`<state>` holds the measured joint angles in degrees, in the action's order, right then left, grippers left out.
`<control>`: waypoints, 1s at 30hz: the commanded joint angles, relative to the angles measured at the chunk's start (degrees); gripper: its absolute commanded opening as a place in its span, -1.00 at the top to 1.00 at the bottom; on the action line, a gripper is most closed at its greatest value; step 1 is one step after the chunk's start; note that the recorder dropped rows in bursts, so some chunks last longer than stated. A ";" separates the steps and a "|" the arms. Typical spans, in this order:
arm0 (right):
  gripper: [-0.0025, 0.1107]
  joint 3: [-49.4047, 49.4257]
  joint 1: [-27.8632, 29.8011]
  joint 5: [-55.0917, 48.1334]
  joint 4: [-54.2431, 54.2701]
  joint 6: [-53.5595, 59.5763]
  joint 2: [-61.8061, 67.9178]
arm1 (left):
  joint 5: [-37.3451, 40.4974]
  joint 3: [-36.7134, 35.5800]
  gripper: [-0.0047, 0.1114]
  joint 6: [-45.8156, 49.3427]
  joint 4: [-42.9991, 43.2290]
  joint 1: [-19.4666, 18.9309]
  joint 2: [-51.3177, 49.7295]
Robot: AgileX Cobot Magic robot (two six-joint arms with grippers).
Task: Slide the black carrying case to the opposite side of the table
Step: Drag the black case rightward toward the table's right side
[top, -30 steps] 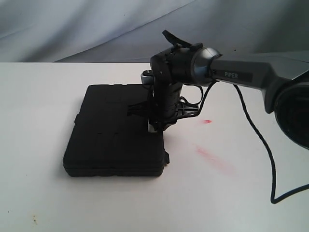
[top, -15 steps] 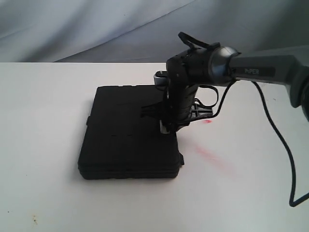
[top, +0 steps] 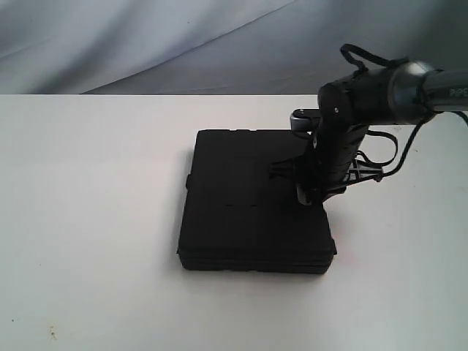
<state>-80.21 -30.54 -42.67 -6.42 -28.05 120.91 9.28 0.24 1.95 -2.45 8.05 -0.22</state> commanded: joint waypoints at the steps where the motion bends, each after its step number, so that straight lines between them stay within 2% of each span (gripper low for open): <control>1: 0.96 1.75 2.71 0.34 -2.61 2.76 -1.28 | -0.45 -0.24 0.92 -0.25 0.01 -0.14 0.22; 30: 0.96 2.16 14.77 -0.12 -3.65 11.37 -1.31 | -0.45 -0.24 0.92 -0.27 0.01 -0.14 0.22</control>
<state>-78.39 -17.33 -41.94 -7.47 -17.99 120.03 9.28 0.24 1.95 -2.45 8.05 -0.22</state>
